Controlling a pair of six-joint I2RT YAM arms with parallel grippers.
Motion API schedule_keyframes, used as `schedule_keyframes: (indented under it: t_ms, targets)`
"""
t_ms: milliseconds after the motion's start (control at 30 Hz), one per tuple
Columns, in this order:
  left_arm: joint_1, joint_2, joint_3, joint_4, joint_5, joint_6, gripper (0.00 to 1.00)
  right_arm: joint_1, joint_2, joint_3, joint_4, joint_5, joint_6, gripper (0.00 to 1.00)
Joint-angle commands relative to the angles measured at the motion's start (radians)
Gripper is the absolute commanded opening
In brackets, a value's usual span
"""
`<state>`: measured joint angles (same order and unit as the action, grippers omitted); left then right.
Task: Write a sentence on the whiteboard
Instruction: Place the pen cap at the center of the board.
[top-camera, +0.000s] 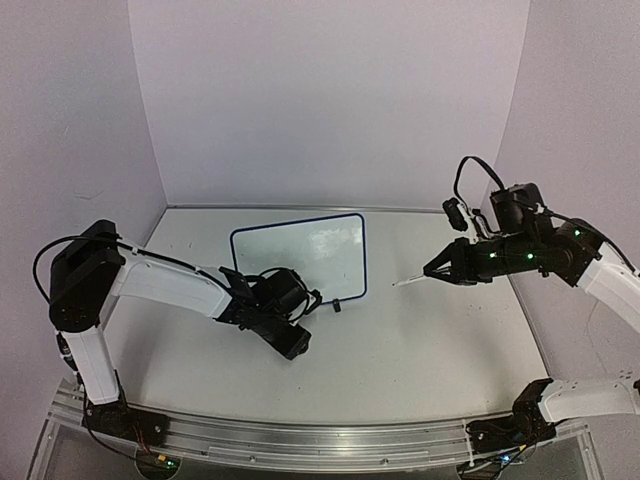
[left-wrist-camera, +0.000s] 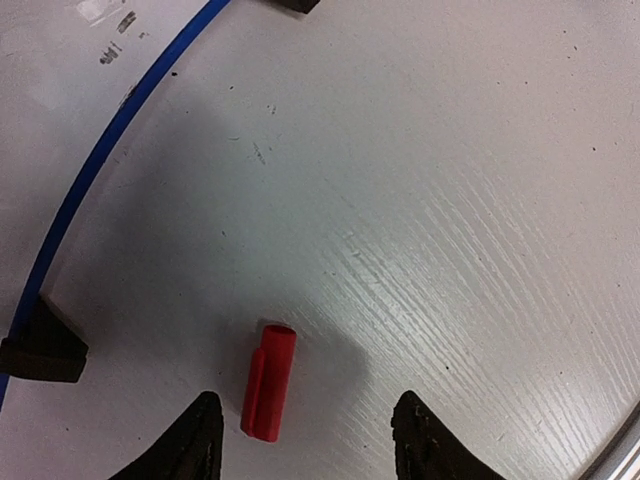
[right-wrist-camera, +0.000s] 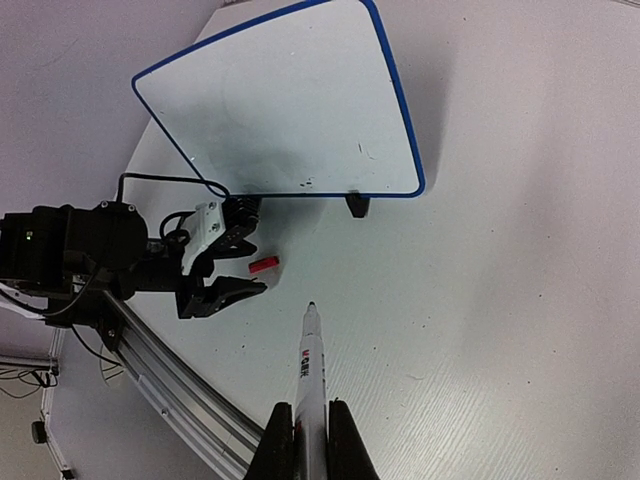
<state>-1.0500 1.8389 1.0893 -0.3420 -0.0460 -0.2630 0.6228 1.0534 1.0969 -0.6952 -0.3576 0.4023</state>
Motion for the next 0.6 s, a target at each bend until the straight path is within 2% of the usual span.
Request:
schedule_keyframes:
  t_ms: [0,67,200,400,567]
  targets:
    - [0.004,-0.101,0.033,-0.053,0.015,-0.001,0.62,0.002,0.007,-0.006,0.047,-0.011,0.007,0.00]
    - [0.003,-0.151,0.035,-0.090,0.016,-0.003,0.78,0.002,0.004,-0.014,0.066,-0.019,0.011,0.00]
    - [0.004,-0.264,0.044,-0.174,0.010,-0.006,0.89,0.002,0.000,-0.028,0.101,-0.030,0.018,0.00]
    - [0.019,-0.389,0.107,-0.320,-0.001,0.024,0.92,0.004,0.004,-0.044,0.149,-0.036,0.031,0.00]
    - [0.110,-0.479,0.135,-0.374,0.041,0.061,0.93,0.014,0.012,-0.049,0.170,-0.037,0.042,0.00]
